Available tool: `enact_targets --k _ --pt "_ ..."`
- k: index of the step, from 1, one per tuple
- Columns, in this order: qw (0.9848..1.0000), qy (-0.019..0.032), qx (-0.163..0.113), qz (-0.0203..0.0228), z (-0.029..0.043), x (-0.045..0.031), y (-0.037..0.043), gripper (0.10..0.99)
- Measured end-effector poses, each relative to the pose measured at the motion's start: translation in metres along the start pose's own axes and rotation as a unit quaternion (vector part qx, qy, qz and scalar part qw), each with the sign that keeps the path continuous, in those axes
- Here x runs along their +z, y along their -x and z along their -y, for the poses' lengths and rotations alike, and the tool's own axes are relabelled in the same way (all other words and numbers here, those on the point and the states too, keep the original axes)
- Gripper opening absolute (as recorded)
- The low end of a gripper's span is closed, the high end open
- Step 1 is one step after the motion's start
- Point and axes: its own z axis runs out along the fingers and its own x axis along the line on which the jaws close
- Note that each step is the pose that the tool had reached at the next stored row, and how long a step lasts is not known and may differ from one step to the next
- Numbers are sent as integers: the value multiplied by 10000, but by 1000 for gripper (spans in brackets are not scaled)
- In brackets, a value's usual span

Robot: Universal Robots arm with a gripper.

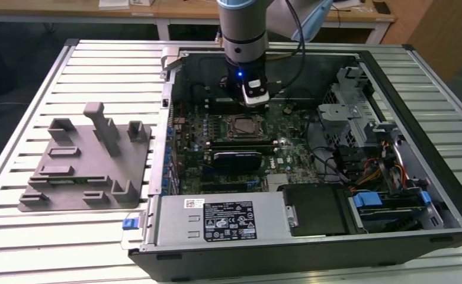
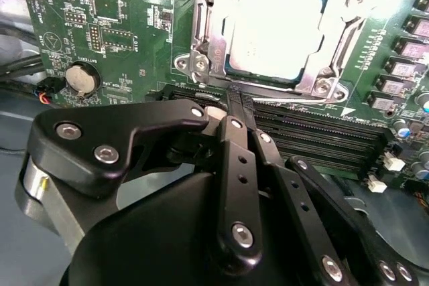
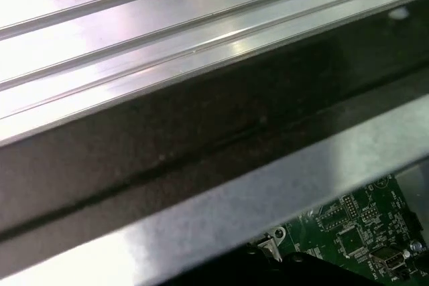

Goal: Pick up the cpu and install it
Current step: 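Install the first cpu locking lever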

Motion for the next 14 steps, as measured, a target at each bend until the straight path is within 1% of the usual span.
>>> enact_targets --k 6,14 --pt "10000 13 -3 29 11 13 -21 106" --pt "10000 15 -3 33 12 20 -38 106"
